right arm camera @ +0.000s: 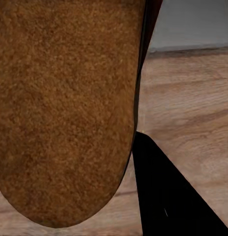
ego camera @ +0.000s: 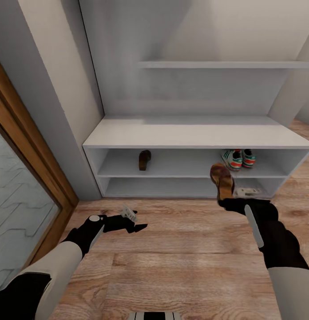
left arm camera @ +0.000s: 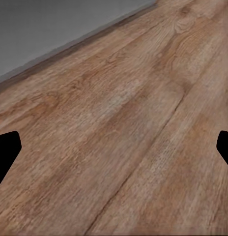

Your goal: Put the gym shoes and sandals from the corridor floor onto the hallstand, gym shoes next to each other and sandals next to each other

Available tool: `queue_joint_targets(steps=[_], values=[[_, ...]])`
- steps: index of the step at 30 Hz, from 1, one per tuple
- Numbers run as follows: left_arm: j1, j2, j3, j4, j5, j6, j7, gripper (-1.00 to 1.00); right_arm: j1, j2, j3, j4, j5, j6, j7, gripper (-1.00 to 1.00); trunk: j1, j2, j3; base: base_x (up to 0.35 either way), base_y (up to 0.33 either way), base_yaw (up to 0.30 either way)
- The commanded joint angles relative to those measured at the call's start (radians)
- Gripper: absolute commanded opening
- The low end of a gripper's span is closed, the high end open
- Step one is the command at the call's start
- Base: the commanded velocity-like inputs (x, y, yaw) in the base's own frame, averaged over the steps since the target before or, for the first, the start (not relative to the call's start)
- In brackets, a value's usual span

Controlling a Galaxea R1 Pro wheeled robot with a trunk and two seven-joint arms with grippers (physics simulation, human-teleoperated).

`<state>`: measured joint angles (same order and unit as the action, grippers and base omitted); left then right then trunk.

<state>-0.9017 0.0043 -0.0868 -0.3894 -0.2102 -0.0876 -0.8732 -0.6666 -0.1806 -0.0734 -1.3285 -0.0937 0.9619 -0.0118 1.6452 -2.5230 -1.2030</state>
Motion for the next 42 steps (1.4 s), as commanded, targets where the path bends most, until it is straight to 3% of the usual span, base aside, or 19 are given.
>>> queue_joint_targets(steps=[1,3,4,10,16,20,24,34,36,40,42], values=[[0.0,0.0,-0.003,-0.001,-0.007,-0.009,0.0,1.0,-0.001,0.004,0.02,0.001,0.004,0.006,-0.004,-1.0,0.0,0.0,-0.001,0.0,0.0,0.0],[0.0,0.0,-0.004,0.0,-0.007,-0.009,0.0,1.0,-0.001,0.023,0.054,0.016,0.001,0.008,-0.004,-1.0,0.0,0.0,-0.001,0.0,0.0,0.0],[0.0,0.0,-0.005,0.0,-0.008,-0.009,0.0,1.0,-0.001,0.053,0.086,0.063,0.0,0.008,-0.005,-1.0,0.0,0.0,-0.001,0.0,0.0,0.0],[0.0,0.0,-0.005,0.0,-0.007,-0.009,0.0,1.0,-0.001,0.104,0.111,0.234,0.002,0.008,-0.005,-1.0,0.0,0.0,-0.001,0.0,0.0,0.0],[0.0,-0.002,-0.005,0.0,-0.008,-0.009,0.0,1.0,-0.001,0.149,0.114,0.312,0.009,0.008,-0.006,-1.0,0.0,0.0,-0.001,0.0,0.0,0.0],[0.0,-0.004,-0.007,0.0,-0.007,-0.009,0.0,1.0,-0.012,0.169,0.115,0.348,0.012,0.007,-0.006,-1.0,0.0,0.0,-0.001,0.0,0.0,0.0],[0.0,-0.007,-0.008,0.0,-0.007,-0.009,0.0,1.0,-0.015,0.172,0.115,0.351,0.013,0.005,-0.007,-1.0,0.0,0.0,-0.001,0.0,0.0,0.0],[0.0,-0.009,-0.009,0.0,-0.007,-0.009,0.0,1.0,-0.018,0.221,0.118,0.345,0.017,0.002,-0.011,-1.0,0.0,0.0,-0.001,0.0,0.0,0.0],[0.0,-0.009,-0.009,0.0,-0.007,-0.009,0.0,1.0,-0.018,0.222,0.133,0.344,0.018,0.001,-0.011,-1.0,0.0,0.0,-0.001,0.0,0.0,0.0],[0.0,-0.009,-0.009,0.0,-0.007,-0.009,0.0,1.0,-0.018,0.222,0.223,0.341,0.021,0.001,-0.007,-1.0,0.0,0.0,-0.001,0.0,0.0,0.0],[0.0,-0.009,-0.009,0.0,-0.006,-0.009,0.0,1.0,-0.018,0.222,0.232,0.341,0.021,0.001,-0.008,-1.0,0.0,0.0,-0.001,0.0,0.0,0.011]])
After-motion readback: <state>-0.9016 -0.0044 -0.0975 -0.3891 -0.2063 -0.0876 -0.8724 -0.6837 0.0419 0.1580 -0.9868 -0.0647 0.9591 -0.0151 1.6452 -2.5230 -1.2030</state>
